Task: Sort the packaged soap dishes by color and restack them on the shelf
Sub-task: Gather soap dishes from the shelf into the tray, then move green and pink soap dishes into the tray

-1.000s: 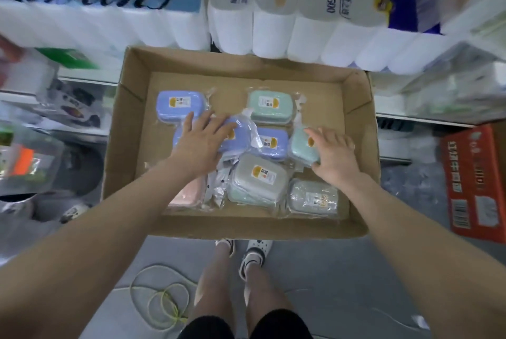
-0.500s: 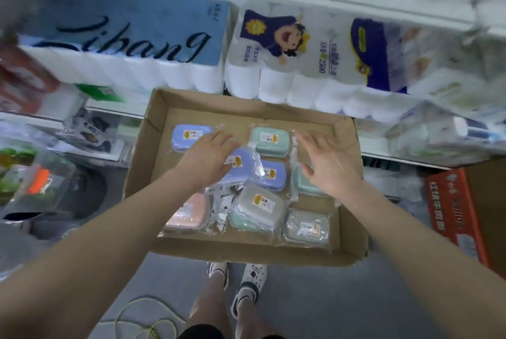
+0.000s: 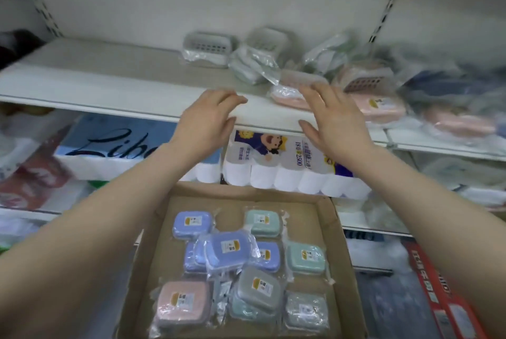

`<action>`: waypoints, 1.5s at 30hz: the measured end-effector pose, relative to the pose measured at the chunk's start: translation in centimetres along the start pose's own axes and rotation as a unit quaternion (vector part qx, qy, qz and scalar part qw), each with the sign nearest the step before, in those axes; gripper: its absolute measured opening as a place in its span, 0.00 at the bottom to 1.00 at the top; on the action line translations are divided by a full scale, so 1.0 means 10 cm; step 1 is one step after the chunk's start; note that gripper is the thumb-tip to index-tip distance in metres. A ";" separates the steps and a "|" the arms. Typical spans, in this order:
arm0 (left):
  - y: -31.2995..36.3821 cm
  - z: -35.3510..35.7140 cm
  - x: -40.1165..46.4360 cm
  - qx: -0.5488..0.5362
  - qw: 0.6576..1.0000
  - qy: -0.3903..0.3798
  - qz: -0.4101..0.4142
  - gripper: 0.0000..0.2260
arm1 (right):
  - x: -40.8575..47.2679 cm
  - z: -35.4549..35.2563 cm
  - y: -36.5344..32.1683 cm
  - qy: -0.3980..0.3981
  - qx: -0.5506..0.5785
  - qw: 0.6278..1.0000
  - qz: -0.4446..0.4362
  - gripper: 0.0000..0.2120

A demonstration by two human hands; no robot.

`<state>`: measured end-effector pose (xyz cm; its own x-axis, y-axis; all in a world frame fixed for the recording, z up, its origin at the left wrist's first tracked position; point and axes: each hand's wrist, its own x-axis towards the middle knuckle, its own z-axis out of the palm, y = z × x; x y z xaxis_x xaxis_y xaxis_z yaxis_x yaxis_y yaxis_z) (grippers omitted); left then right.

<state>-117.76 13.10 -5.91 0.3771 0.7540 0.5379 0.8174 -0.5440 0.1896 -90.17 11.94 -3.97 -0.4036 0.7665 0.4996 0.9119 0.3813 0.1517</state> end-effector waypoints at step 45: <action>-0.28 0.13 0.57 -0.033 0.966 -0.001 -0.257 0.41 | 0.19 0.14 -0.15 -0.153 0.140 0.944 0.255 0.43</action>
<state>-117.38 19.38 -4.43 -0.0692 0.9314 0.3573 0.8675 -0.1206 0.4825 -92.37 13.57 -4.41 0.0413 0.9845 0.1703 0.9554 0.0110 -0.2951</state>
